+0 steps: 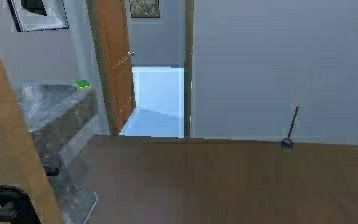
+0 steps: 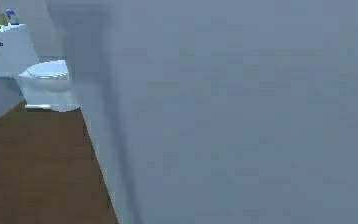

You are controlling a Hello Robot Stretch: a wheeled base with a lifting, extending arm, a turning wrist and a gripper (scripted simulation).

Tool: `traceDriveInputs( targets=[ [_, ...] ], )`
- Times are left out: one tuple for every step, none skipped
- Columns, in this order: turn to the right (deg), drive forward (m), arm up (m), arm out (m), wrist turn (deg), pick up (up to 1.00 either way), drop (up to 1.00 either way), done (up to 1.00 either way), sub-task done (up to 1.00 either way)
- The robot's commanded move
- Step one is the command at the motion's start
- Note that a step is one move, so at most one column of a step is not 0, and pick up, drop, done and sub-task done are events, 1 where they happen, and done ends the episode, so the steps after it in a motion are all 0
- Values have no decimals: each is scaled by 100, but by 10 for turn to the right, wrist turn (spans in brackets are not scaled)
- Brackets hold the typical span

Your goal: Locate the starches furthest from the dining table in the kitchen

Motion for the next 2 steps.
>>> traceDriveInputs(
  targets=[
    [0, 60, 0, 0, 0, 0, 0, 0, 0],
    [-90, 0, 0, 0, 0, 0, 0, 0, 0]
  ],
)
